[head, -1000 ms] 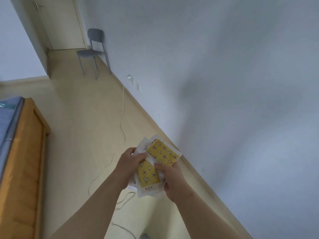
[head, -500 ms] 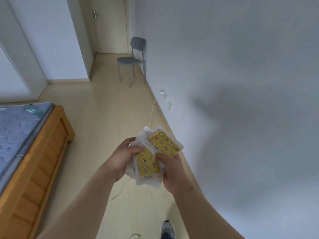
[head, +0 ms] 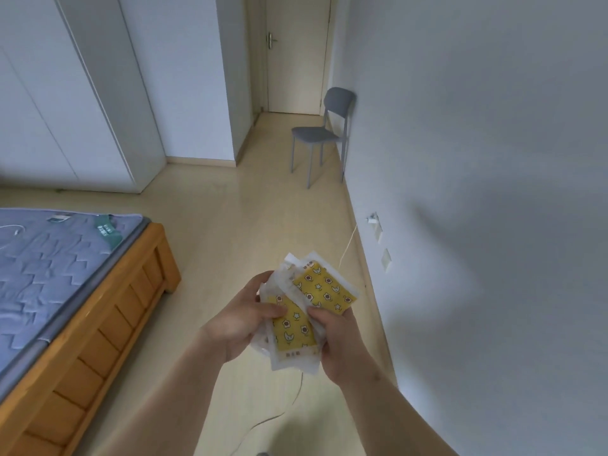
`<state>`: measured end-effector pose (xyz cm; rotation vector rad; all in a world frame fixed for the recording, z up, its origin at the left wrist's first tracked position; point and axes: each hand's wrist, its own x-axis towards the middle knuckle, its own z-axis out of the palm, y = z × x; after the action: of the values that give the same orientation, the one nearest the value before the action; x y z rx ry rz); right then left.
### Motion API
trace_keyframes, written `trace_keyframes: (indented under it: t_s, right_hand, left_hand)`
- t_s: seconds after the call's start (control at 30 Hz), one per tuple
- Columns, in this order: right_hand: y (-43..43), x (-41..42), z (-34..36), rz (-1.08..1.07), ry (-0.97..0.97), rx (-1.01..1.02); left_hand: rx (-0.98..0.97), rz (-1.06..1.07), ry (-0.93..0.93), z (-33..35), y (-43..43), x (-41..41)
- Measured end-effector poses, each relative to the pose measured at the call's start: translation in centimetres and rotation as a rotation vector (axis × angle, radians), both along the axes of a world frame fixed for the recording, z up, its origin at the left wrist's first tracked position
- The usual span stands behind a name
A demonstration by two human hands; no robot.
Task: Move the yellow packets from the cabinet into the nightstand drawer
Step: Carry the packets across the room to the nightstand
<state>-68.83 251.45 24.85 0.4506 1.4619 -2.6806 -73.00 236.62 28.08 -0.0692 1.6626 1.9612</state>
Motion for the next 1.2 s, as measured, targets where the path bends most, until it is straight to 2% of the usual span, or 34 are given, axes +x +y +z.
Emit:
trace_keyframes:
  t_s: [0.23,0.5,0.77,0.93,1.2]
  right_hand:
    - [-1.7,-18.8,0.8,0.065,0.019,0.085]
    - [-5.3,-39.7,4.0,0.100,0.064,0.105]
    - [-8.5,-56.5,4.3,0.192,0.100,0.052]
    - [-9.9,-70.5,4.3,0.218,0.047,0.076]
    - [-11.8,-93.7,6.3,0.266,0.087,-0.034]
  left_hand:
    - [0.054,0.208,0.041,-0.5,-1.7,-17.3]
    - [0.033,0.387,0.134,2.9,-3.9,-37.5]
    - [0.031,0.585,0.139,2.7,-7.1,-52.9]
    - [0.027,0.642,0.169,2.1,-8.3,-66.3]
    - [0.058,0.749,0.179,3.5,-10.6,-88.4]
